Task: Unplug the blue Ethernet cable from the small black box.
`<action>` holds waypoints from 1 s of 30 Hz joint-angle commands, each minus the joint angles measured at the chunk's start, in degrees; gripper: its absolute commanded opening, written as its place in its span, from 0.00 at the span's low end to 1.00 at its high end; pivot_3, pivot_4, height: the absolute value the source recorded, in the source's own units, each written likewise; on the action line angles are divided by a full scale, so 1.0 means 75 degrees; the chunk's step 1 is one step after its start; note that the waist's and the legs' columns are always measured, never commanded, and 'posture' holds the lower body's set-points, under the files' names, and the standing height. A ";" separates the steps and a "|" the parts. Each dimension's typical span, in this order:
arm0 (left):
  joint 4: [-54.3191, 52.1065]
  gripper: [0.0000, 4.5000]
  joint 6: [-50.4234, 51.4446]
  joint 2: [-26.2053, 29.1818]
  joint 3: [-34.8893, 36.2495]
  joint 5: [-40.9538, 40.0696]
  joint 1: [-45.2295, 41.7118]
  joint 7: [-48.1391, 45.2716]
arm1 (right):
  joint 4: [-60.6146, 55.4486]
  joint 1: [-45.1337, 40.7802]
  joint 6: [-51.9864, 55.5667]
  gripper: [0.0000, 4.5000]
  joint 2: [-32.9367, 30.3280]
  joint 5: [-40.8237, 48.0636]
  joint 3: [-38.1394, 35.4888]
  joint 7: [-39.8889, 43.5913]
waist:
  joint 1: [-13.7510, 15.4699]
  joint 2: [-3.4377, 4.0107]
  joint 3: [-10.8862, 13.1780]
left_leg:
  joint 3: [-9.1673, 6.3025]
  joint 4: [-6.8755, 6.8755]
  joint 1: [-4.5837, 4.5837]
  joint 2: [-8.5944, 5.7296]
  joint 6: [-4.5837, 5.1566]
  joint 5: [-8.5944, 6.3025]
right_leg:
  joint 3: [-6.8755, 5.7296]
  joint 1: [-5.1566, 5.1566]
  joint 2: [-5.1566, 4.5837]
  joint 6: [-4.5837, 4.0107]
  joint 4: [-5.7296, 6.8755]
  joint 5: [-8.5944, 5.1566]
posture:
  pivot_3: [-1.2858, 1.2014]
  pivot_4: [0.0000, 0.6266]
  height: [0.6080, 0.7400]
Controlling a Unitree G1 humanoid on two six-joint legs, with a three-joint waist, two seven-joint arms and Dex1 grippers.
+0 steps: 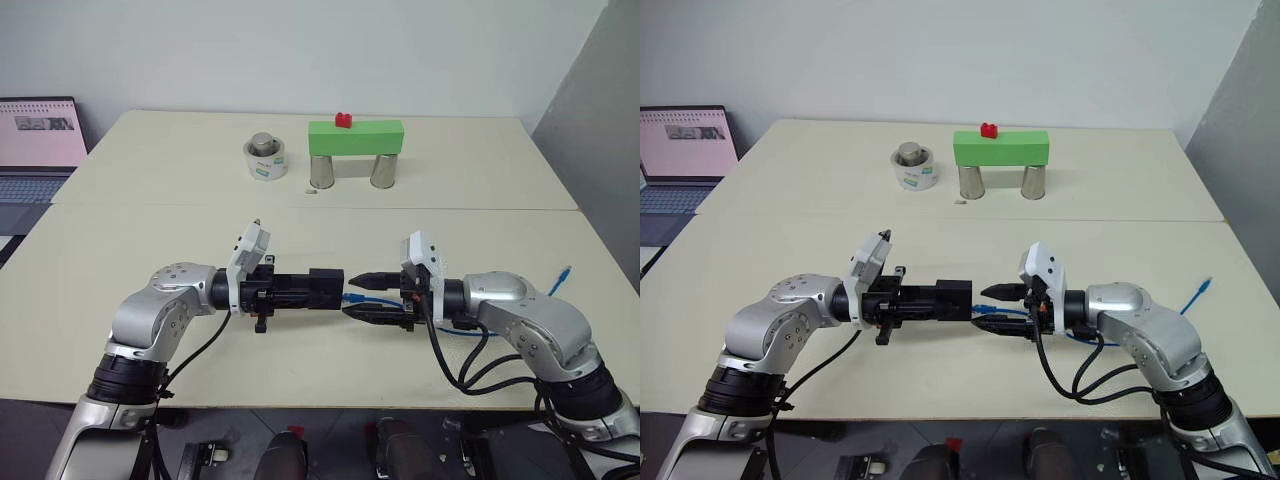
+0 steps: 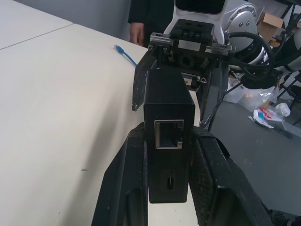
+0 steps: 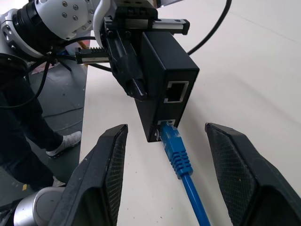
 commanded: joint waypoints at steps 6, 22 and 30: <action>-0.0300 0.17 -0.0177 0.0039 0.0067 0.0009 -0.0014 -0.0032 | 0.0046 -0.0292 0.0131 0.62 0.0103 -0.0002 0.0035 0.0263 | -0.0003 0.0000 0.0000 | 0.0001 0.0000 -0.0001 0.0000 0.0000 0.0000 | 0.0000 -0.0001 0.0000 0.0000 -0.0002 0.0000 | 0.52 0.24 1.00; -0.0405 0.17 -0.0419 0.0139 -0.0067 0.0190 0.0042 -0.0172 | 0.0236 -0.0414 0.0029 0.02 0.0056 -0.0304 0.0161 0.0679 | -0.0003 0.0000 0.0000 | 0.0001 -0.0002 -0.0002 0.0000 0.0000 0.0000 | 0.0000 -0.0004 0.0000 0.0000 -0.0001 0.0000 | 0.52 0.24 1.00; -0.0438 0.17 -0.0463 0.0187 -0.0092 0.0182 0.0068 -0.0253 | 0.0322 -0.0563 0.0078 0.02 -0.0130 -0.0384 0.0217 0.1064 | -0.0004 0.0000 0.0000 | 0.0002 -0.0002 -0.0003 0.0000 0.0000 0.0000 | 0.0000 -0.0005 0.0000 0.0000 -0.0001 0.0000 | 0.52 0.24 1.00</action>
